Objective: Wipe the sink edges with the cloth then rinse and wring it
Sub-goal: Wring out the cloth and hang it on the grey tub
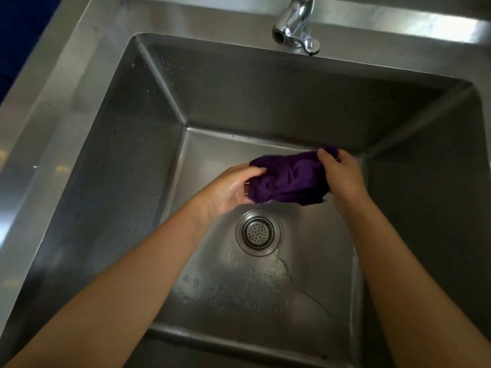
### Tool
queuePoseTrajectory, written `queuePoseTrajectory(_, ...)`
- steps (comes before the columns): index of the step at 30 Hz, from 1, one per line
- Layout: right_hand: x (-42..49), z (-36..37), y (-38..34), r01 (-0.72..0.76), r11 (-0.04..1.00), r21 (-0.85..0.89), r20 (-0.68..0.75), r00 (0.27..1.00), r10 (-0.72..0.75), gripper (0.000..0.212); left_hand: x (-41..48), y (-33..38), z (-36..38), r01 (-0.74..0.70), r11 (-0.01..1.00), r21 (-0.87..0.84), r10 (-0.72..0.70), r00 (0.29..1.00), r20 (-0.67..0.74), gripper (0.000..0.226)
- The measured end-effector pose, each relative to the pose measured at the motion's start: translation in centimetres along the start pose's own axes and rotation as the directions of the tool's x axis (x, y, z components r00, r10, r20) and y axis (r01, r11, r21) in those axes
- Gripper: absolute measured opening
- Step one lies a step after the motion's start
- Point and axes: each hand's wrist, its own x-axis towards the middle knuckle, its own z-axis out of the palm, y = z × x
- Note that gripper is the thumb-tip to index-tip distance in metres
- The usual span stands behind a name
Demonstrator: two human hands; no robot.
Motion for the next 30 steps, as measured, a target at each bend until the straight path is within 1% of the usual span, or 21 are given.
queuePoseTrajectory(2, -0.2, -0.2, -0.2, -0.032, 0.997, 0.069, 0.062, 0.998, 0.028, 0.021, 0.1, 0.0, 0.0, -0.038, 0.999, -0.028, 0.038, 0.999, -0.03, 0.019)
queuePoseTrajectory(4, -0.4, -0.6, -0.3, -0.003, 0.995, 0.104, 0.109, 0.994, -0.009, 0.013, 0.2, 0.1, -0.3, -0.088, 0.996, -0.014, 0.087, 0.994, -0.06, 0.022)
queuePoseTrajectory(7, -0.2, -0.7, -0.3, 0.077, 0.997, -0.005, 0.122, 0.99, -0.075, 0.01, 0.1, 0.4, -0.7, -0.133, 0.991, 0.021, 0.134, 0.981, -0.139, 0.021)
queuePoseTrajectory(10, -0.1, -0.3, 0.0, 0.023, 0.998, -0.055, 0.145, 0.989, -0.015, 0.009, 0.0, 0.7, -0.7, -0.182, 0.983, 0.008, 0.179, 0.956, -0.235, 0.012)
queuePoseTrajectory(12, -0.2, -0.4, 0.3, -0.011, 1.0, -0.025, 0.168, 0.986, 0.015, 0.013, -0.1, 0.8, -0.7, -0.186, 0.982, -0.032, 0.169, 0.941, -0.292, 0.009)
queuePoseTrajectory(13, -0.4, -0.6, 0.2, -0.014, 1.0, 0.007, 0.179, 0.984, 0.013, 0.017, -0.2, 0.9, -0.7, -0.187, 0.982, -0.025, 0.168, 0.928, -0.333, 0.013)
queuePoseTrajectory(15, -0.7, -1.1, -0.1, 0.005, 0.997, 0.072, 0.201, 0.979, -0.019, 0.025, -0.2, 1.0, -0.9, -0.19, 0.981, 0.023, 0.182, 0.888, -0.423, 0.037)
queuePoseTrajectory(16, -0.9, -1.3, -0.3, 0.039, 0.996, 0.077, 0.207, 0.977, -0.054, 0.028, -0.3, 1.0, -1.0, -0.195, 0.979, 0.054, 0.199, 0.875, -0.441, 0.048)
queuePoseTrajectory(17, -1.0, -1.6, -0.5, 0.083, 0.994, 0.068, 0.211, 0.973, -0.096, 0.029, -0.5, 1.1, -1.2, -0.198, 0.975, 0.096, 0.22, 0.878, -0.425, 0.056)
queuePoseTrajectory(18, -1.1, -1.7, -0.7, 0.128, 0.99, 0.054, 0.22, 0.966, -0.137, 0.03, -0.7, 1.2, -1.4, -0.198, 0.97, 0.143, 0.238, 0.898, -0.369, 0.062)
queuePoseTrajectory(20, -1.2, -2.0, -1.0, 0.198, 0.98, 0.008, 0.269, 0.944, -0.192, 0.03, -1.1, 1.4, -1.8, -0.183, 0.937, 0.297, 0.248, 0.948, -0.2, 0.063)
queuePoseTrajectory(21, -1.3, -2.2, -1.1, 0.231, 0.972, -0.035, 0.315, 0.926, -0.208, 0.028, -1.2, 1.6, -1.9, -0.16, 0.89, 0.426, 0.233, 0.964, -0.126, 0.066)
queuePoseTrajectory(22, -1.2, -2.4, -1.2, 0.268, 0.959, -0.095, 0.374, 0.902, -0.215, 0.027, -1.2, 1.8, -1.9, -0.129, 0.799, 0.588, 0.208, 0.976, -0.07, 0.074)
queuePoseTrajectory(23, -1.1, -2.6, -1.3, 0.31, 0.935, -0.171, 0.434, 0.876, -0.211, 0.032, -1.1, 1.8, -1.9, -0.104, 0.659, 0.745, 0.196, 0.98, -0.036, 0.082)
queuePoseTrajectory(24, -0.9, -2.6, -1.3, 0.357, 0.897, -0.262, 0.483, 0.853, -0.198, 0.041, -0.9, 1.6, -1.8, -0.094, 0.5, 0.861, 0.212, 0.977, -0.016, 0.084)
queuePoseTrajectory(25, -0.7, -2.6, -1.2, 0.411, 0.838, -0.359, 0.519, 0.834, -0.187, 0.047, -0.7, 1.5, -1.7, -0.101, 0.357, 0.929, 0.272, 0.962, 0.0, 0.077)
queuePoseTrajectory(26, -0.6, -2.4, -1.0, 0.469, 0.759, -0.45, 0.538, 0.822, -0.189, 0.046, -0.6, 1.5, -1.6, -0.112, 0.256, 0.96, 0.35, 0.936, 0.015, 0.065)
queuePoseTrajectory(27, -0.5, -2.2, -0.8, 0.516, 0.684, -0.516, 0.533, 0.818, -0.215, 0.04, -0.6, 1.3, -1.5, -0.115, 0.207, 0.972, 0.416, 0.909, 0.019, 0.053)
queuePoseTrajectory(28, -0.4, -1.9, -0.6, 0.535, 0.64, -0.551, 0.502, 0.825, -0.258, 0.032, -0.6, 1.3, -1.5, -0.119, 0.191, 0.974, 0.471, 0.882, 0.015, 0.042)
queuePoseTrajectory(29, -0.5, -1.8, -0.5, 0.533, 0.634, -0.56, 0.453, 0.838, -0.304, 0.025, -0.5, 1.1, -1.5, -0.121, 0.195, 0.973, 0.511, 0.86, 0.004, 0.036)
queuePoseTrajectory(30, -0.6, -1.6, -0.4, 0.516, 0.658, -0.549, 0.395, 0.854, -0.339, 0.02, -0.5, 1.1, -1.5, -0.125, 0.205, 0.971, 0.536, 0.844, -0.005, 0.032)
